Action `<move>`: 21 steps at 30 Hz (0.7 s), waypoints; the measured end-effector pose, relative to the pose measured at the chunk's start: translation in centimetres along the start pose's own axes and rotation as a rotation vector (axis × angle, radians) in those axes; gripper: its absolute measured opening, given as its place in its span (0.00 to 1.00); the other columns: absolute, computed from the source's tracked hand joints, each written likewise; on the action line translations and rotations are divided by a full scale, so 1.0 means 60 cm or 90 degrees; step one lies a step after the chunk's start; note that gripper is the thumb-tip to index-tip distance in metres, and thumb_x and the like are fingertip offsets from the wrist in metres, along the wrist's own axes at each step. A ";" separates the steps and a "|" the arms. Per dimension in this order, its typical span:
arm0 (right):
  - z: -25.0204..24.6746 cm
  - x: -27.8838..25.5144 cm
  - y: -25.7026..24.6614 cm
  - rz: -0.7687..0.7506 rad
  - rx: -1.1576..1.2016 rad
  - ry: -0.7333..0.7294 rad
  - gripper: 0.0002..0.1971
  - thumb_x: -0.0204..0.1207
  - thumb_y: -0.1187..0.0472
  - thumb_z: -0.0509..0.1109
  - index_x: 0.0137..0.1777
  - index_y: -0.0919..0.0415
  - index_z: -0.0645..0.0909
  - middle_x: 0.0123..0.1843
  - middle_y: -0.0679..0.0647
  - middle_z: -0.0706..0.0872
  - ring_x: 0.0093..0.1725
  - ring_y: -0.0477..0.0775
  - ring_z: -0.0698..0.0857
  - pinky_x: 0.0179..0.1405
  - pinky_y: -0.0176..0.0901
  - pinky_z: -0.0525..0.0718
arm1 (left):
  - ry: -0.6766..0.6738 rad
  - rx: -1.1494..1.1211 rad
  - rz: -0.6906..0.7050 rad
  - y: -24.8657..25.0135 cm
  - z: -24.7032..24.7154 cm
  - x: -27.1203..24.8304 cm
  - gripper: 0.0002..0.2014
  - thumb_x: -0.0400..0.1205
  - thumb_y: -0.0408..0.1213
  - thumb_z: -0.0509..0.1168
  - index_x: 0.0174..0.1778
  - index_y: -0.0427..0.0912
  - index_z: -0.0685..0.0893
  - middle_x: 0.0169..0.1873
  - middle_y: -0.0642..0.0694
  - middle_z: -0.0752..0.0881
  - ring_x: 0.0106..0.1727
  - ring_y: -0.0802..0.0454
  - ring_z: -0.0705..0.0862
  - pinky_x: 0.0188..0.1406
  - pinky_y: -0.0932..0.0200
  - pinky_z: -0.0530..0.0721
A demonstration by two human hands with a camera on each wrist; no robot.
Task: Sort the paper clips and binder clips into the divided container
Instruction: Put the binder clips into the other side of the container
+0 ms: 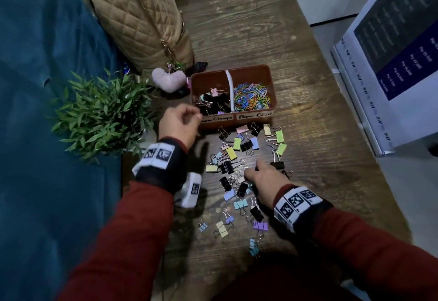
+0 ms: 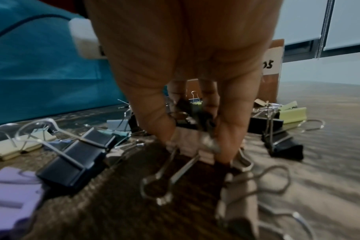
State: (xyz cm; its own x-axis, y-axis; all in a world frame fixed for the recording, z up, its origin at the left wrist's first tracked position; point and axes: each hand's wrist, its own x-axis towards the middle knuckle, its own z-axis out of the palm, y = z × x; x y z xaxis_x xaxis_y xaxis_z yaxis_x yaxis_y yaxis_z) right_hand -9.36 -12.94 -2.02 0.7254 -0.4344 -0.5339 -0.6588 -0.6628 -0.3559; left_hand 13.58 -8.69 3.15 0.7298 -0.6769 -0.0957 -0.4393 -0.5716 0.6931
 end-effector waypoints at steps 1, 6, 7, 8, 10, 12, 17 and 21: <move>0.002 0.000 0.000 -0.007 0.004 -0.002 0.25 0.70 0.72 0.71 0.65 0.53 0.73 0.66 0.61 0.73 0.62 0.61 0.79 0.65 0.55 0.81 | -0.008 0.044 -0.016 -0.026 0.000 -0.015 0.05 0.75 0.45 0.69 0.45 0.55 0.86 0.47 0.46 0.86 0.48 0.48 0.85 0.55 0.53 0.83; 0.000 -0.002 0.014 0.001 0.040 -0.004 0.17 0.71 0.71 0.70 0.56 0.53 0.77 0.62 0.57 0.76 0.57 0.59 0.83 0.63 0.48 0.81 | -0.151 0.309 -0.182 -0.114 -0.001 -0.083 0.26 0.78 0.42 0.67 0.73 0.56 0.71 0.71 0.36 0.67 0.70 0.34 0.70 0.66 0.46 0.74; -0.004 -0.001 0.018 0.005 0.048 -0.006 0.15 0.72 0.71 0.69 0.55 0.54 0.78 0.60 0.56 0.76 0.56 0.58 0.83 0.60 0.45 0.81 | -0.162 0.324 -0.198 -0.124 0.000 -0.087 0.31 0.78 0.42 0.68 0.77 0.58 0.66 0.76 0.36 0.61 0.72 0.32 0.68 0.68 0.46 0.72; -0.008 0.001 0.021 0.009 0.057 -0.006 0.13 0.73 0.71 0.68 0.53 0.55 0.79 0.57 0.54 0.77 0.55 0.57 0.83 0.58 0.44 0.81 | -0.168 0.326 -0.209 -0.132 0.001 -0.087 0.34 0.78 0.43 0.68 0.78 0.59 0.62 0.78 0.36 0.56 0.74 0.32 0.66 0.70 0.45 0.71; -0.022 0.003 0.026 0.025 0.092 -0.005 0.10 0.71 0.71 0.68 0.45 0.54 0.78 0.51 0.52 0.78 0.52 0.55 0.82 0.51 0.40 0.79 | -0.175 0.297 -0.230 -0.140 0.005 -0.078 0.38 0.77 0.47 0.70 0.80 0.61 0.57 0.80 0.37 0.53 0.75 0.32 0.63 0.72 0.42 0.70; -0.041 0.003 0.028 0.066 0.208 -0.008 0.11 0.69 0.73 0.70 0.38 0.54 0.76 0.46 0.53 0.82 0.43 0.52 0.82 0.40 0.36 0.78 | -0.171 0.255 -0.248 -0.137 0.013 -0.067 0.42 0.74 0.53 0.71 0.80 0.63 0.55 0.79 0.36 0.54 0.76 0.31 0.61 0.73 0.39 0.69; -0.139 0.036 0.013 0.097 0.593 -0.033 0.14 0.69 0.78 0.70 0.35 0.57 0.77 0.36 0.56 0.83 0.27 0.53 0.81 0.19 0.39 0.80 | -0.185 0.260 -0.238 -0.116 0.033 -0.036 0.41 0.72 0.56 0.73 0.79 0.62 0.60 0.79 0.32 0.54 0.77 0.30 0.59 0.75 0.43 0.65; -0.236 0.099 -0.042 0.005 0.627 0.091 0.16 0.67 0.81 0.68 0.34 0.58 0.75 0.29 0.59 0.80 0.22 0.52 0.79 0.17 0.38 0.79 | -0.164 0.217 -0.201 -0.102 0.048 -0.030 0.21 0.76 0.44 0.72 0.64 0.49 0.77 0.72 0.34 0.65 0.65 0.36 0.75 0.65 0.49 0.75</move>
State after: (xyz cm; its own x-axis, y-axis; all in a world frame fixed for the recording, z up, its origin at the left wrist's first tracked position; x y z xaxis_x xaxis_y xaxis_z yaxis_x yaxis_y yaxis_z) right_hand -0.53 -22.49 6.58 0.6954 -0.5487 -0.4641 -0.4878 0.1139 -0.8655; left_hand 13.44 -5.30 -2.99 0.7201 -0.5153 -0.4646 -0.3963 -0.8551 0.3343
